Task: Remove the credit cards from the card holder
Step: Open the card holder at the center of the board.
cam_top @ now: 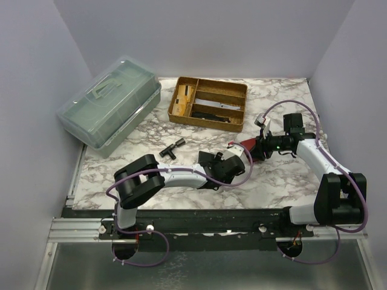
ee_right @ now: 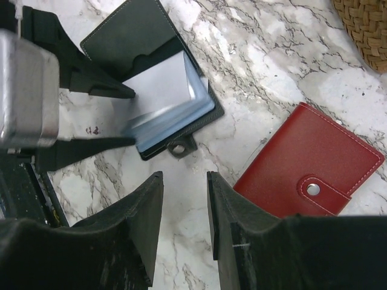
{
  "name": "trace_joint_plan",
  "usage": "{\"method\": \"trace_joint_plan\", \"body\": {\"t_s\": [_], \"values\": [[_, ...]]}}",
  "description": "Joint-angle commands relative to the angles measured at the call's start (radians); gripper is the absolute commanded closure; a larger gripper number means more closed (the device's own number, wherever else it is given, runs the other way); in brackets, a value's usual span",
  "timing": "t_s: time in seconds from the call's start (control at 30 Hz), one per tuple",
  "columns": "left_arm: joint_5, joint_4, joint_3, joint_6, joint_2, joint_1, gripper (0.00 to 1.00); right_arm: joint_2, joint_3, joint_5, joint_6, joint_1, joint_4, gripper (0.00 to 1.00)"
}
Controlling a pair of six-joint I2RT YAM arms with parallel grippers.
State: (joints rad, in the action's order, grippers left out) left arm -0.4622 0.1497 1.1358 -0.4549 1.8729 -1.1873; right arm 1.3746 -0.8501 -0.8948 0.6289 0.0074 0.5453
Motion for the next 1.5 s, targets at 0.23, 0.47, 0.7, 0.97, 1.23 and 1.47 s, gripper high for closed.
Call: {"method": "trace_joint_plan", "body": {"t_s": [0.23, 0.47, 0.7, 0.97, 1.23, 1.47], "values": [[0.098, 0.007, -0.059, -0.128, -0.081, 0.076, 0.69, 0.000, -0.017, -0.049, 0.019, -0.001, 0.031, 0.59], [0.184, -0.176, -0.250, -0.268, -0.237, 0.134, 0.84, 0.001, -0.010, -0.093, 0.044, -0.001, 0.053, 0.59], [0.263, -0.505, -0.558, -0.477, -0.433, 0.208, 0.93, -0.010, 0.002, -0.192, 0.035, 0.044, 0.036, 0.59], [0.224, -0.555, -0.705, -0.595, -0.544, 0.248, 0.99, 0.055, -0.024, -0.101, -0.128, 0.271, -0.106, 0.60], [0.152, -0.408, -0.730, -0.662, -0.634, 0.261, 0.72, 0.176, -0.070, 0.001, -0.317, 0.358, -0.261, 0.60], [0.177, -0.380, -0.720, -0.608, -0.688, 0.270, 0.57, 0.273, -0.115, -0.009, -0.398, 0.401, -0.300, 0.60]]}}
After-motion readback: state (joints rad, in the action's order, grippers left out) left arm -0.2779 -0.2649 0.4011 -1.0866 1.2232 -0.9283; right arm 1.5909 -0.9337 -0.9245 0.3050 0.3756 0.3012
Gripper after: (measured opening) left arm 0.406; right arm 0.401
